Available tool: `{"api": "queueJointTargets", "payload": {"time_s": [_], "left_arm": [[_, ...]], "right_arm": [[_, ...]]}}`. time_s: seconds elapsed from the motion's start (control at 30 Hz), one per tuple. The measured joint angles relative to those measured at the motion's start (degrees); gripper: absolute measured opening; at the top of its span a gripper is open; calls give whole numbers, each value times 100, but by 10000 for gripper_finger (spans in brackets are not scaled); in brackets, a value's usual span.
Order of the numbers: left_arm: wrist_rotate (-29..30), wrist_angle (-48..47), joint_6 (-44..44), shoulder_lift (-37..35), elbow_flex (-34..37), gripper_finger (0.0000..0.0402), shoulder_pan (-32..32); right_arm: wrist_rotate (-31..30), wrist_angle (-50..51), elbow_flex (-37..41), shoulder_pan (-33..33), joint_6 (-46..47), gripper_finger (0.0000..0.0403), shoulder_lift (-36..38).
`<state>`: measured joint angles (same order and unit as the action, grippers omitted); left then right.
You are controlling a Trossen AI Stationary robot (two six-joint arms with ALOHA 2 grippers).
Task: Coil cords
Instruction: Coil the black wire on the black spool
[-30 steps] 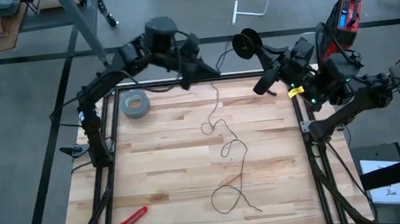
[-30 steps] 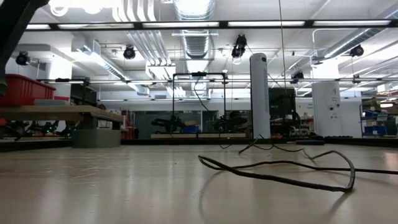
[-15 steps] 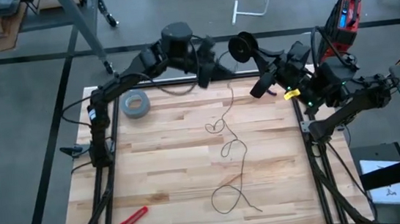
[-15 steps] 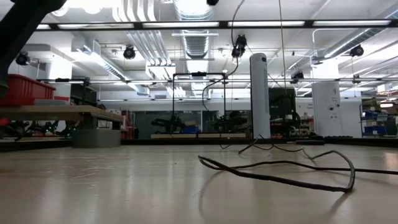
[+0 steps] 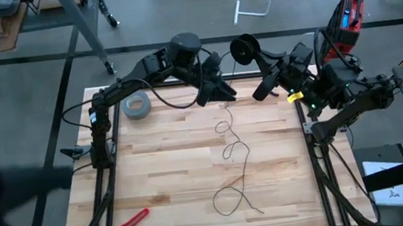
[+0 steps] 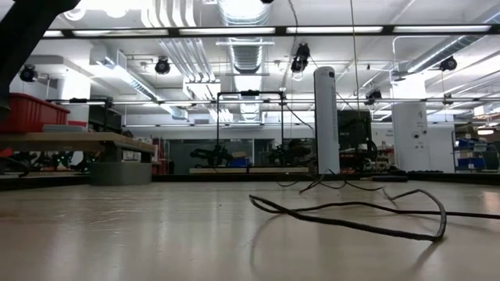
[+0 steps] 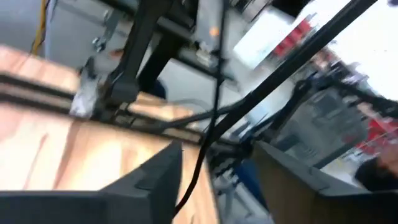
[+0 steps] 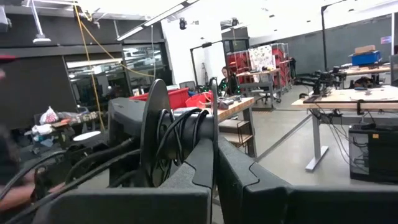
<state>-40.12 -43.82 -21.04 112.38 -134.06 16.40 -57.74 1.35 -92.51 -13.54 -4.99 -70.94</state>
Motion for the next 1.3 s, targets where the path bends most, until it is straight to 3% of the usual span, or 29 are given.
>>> {"api": "queueJointTargets", "payload": {"time_s": [0.23, 0.5, 0.7, 1.07, 1.2, 1.3], "left_arm": [[1077, -1590, 1281, 0, 2, 255, 0], [1087, -1928, 1666, 0, 144, 245, -9], [1110, -1892, 1936, 0, 634, 251, -20], [1084, 256, 1744, -16, 2592, 256, -27], [760, 1421, 1110, -83, 3247, 252, -50], [1007, 2365, 753, -154, 3652, 245, -75]], "right_arm": [[-365, 10, -2, -188, -114, 0, -2], [-391, 6, -2, -210, -166, 0, -2], [-380, -39, 0, -256, -354, 0, -2], [-387, -115, -1, -435, -406, 0, 0], [-384, -172, -2, -448, -413, 0, 3], [-387, -171, -2, -447, -426, 0, 3]]}}
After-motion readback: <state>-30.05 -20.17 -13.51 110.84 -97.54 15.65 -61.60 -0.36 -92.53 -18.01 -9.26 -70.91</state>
